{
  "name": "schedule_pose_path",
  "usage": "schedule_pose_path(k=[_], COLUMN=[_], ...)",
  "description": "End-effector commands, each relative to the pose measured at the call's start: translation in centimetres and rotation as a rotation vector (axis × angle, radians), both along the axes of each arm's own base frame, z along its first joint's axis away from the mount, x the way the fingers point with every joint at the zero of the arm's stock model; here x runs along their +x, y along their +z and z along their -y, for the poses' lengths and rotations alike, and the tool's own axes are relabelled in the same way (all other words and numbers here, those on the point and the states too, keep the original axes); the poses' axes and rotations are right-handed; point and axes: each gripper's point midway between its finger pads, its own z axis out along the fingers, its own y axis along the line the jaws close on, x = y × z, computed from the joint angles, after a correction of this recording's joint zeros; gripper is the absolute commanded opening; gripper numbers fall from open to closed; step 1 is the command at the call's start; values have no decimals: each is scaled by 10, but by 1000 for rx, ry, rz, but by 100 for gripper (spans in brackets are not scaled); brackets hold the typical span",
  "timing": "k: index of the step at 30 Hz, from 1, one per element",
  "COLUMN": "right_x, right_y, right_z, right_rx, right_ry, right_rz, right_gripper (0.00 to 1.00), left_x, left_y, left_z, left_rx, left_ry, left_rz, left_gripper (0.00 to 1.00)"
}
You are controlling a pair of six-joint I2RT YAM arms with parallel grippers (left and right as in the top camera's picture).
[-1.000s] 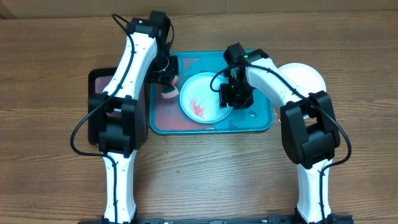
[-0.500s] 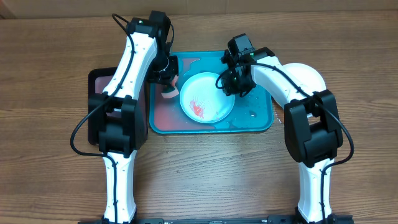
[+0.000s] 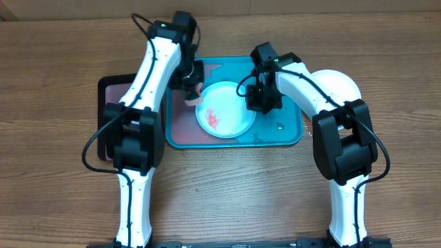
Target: Clean dirty plates on tray and stack at the side
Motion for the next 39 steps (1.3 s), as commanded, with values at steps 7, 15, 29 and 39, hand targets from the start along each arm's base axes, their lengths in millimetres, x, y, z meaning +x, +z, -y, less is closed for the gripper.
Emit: schedule_pose_path(k=[7,15,29,39], right_x=[-16,-20,-16,-16], right_y=[-13,-23,-24,-24], right_z=[-6,-3,-5,-5], right_rx=[-44,-47,-36,-36], right_ry=[-313,-312,-305,-305], right_rz=[-94,-99,-80,-81], right_gripper=[4,4,4,4], left_x=[-3,-12,-69,-42], left_y=[6,-23,-67,-62], left_z=[24,22,55,88], left_rx=[93,107,-36,-195], left_ry=[-23,41,-137,-183], left_rz=[66,28,-156,-39], left_gripper=[4,4,4,4])
